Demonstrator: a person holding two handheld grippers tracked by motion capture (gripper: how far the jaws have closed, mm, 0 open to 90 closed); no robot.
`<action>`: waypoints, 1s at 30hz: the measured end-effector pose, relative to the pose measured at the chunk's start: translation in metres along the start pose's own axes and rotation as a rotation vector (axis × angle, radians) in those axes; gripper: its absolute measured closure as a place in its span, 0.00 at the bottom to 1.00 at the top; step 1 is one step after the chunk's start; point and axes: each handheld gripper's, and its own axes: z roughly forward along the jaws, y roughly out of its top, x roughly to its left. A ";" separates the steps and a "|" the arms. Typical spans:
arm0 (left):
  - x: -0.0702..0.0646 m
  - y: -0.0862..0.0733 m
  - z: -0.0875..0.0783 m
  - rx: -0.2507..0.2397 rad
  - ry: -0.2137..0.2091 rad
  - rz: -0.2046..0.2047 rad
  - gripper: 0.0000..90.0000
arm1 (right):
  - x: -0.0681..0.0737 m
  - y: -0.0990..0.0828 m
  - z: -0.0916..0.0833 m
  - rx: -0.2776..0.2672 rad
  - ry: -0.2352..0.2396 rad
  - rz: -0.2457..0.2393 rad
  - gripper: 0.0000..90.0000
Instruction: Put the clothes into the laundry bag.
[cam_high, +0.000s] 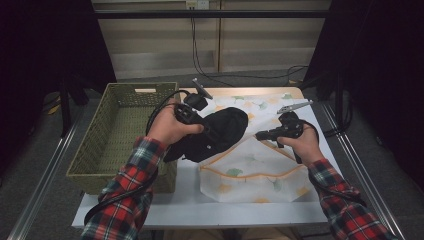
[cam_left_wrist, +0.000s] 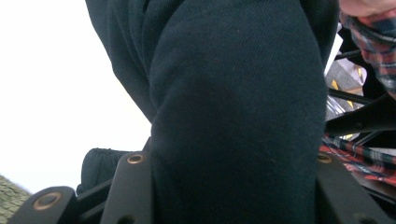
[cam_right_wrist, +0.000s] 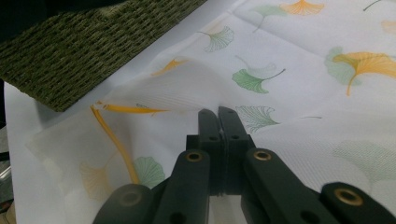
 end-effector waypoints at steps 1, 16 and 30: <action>-0.001 0.001 -0.002 0.002 0.005 -0.003 0.62 | 0.000 0.000 0.000 0.001 -0.002 0.000 1.00; -0.012 0.007 -0.004 0.004 -0.026 0.015 0.62 | -0.001 -0.001 0.000 0.000 -0.006 0.007 1.00; -0.016 -0.001 0.022 0.014 -0.064 0.023 0.62 | -0.003 -0.001 -0.001 -0.006 -0.012 0.012 1.00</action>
